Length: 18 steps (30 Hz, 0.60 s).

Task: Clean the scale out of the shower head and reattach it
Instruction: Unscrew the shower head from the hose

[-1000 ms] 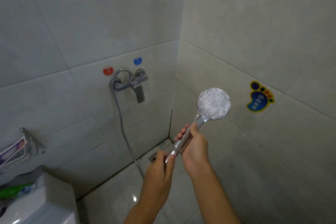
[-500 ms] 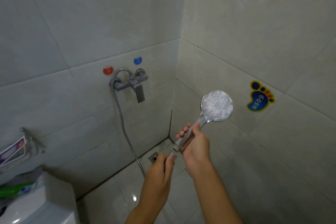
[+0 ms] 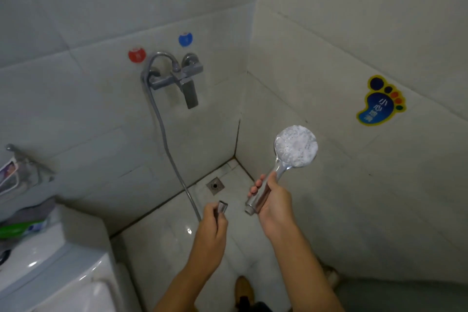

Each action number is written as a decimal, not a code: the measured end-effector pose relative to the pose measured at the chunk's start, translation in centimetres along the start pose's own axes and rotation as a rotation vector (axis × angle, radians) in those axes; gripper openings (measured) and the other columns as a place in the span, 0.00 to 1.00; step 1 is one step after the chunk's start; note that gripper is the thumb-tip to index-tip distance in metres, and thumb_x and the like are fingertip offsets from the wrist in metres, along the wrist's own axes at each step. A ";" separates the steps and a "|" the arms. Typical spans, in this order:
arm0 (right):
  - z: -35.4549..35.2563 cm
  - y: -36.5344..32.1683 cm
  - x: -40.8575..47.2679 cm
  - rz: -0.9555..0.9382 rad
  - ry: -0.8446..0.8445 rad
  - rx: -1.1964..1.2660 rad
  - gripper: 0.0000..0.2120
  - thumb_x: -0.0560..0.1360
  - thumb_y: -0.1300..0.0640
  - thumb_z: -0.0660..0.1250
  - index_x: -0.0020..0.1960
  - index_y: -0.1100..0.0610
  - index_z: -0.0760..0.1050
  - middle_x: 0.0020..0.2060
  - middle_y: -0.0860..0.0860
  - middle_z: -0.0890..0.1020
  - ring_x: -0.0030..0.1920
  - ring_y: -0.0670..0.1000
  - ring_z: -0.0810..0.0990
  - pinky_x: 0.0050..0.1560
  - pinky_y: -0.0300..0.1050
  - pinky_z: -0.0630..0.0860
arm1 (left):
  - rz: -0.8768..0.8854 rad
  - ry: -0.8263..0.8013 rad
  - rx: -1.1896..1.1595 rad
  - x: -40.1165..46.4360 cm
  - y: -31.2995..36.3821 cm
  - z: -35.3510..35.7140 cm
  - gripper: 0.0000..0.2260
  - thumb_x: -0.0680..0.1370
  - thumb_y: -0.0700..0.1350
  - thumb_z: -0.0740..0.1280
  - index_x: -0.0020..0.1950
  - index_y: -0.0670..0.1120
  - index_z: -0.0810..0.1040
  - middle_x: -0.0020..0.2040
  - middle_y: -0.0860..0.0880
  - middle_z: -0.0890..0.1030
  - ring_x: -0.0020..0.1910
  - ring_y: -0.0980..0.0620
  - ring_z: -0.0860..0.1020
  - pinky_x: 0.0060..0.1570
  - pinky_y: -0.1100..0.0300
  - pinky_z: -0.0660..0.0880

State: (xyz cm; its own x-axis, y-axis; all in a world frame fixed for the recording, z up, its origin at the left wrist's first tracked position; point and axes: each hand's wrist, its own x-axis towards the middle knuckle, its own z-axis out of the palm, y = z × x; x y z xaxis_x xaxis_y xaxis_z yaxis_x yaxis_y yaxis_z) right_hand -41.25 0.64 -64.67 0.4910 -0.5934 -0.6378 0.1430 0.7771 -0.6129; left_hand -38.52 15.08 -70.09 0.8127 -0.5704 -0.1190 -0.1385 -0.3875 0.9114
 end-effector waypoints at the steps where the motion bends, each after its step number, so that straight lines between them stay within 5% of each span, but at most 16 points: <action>1: -0.8 0.8 0.6 0.020 0.019 -0.022 0.13 0.83 0.51 0.56 0.43 0.57 0.70 0.31 0.51 0.73 0.29 0.49 0.71 0.35 0.44 0.73 | -0.022 -0.015 -0.008 0.3 -1.2 0.4 0.05 0.82 0.45 0.55 0.52 0.53 0.70 0.36 0.53 0.72 0.31 0.61 0.70 0.33 0.66 0.69; 5: -4.3 4.4 4.0 0.106 0.118 -0.114 0.13 0.83 0.52 0.56 0.43 0.58 0.70 0.31 0.52 0.73 0.29 0.49 0.71 0.32 0.43 0.71 | -0.135 -0.061 -0.054 3.0 -6.9 1.8 0.07 0.83 0.46 0.54 0.55 0.52 0.71 0.39 0.55 0.72 0.36 0.60 0.71 0.42 0.63 0.70; 12: -11.1 12.1 11.9 0.362 0.209 -0.349 0.13 0.82 0.52 0.57 0.44 0.59 0.73 0.30 0.52 0.74 0.29 0.49 0.72 0.34 0.44 0.72 | -0.331 -0.100 0.006 8.2 -18.3 5.4 0.08 0.82 0.42 0.56 0.58 0.44 0.73 0.39 0.50 0.74 0.36 0.55 0.73 0.37 0.71 0.70; 18: -16.4 20.2 20.0 0.493 0.254 -0.440 0.13 0.82 0.52 0.58 0.46 0.60 0.72 0.32 0.53 0.74 0.28 0.49 0.73 0.32 0.43 0.73 | -0.416 -0.257 0.096 12.0 -31.0 9.9 0.09 0.79 0.41 0.64 0.58 0.42 0.77 0.47 0.43 0.81 0.41 0.45 0.79 0.46 0.51 0.78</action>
State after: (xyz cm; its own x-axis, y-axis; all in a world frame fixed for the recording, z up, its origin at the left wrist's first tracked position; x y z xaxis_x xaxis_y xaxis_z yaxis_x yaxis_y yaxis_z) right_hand -42.61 1.08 -97.44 0.1858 -0.2668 -0.9457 -0.4309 0.8428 -0.3224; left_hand -30.10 13.08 -103.68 0.6458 -0.5087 -0.5693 0.1064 -0.6785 0.7268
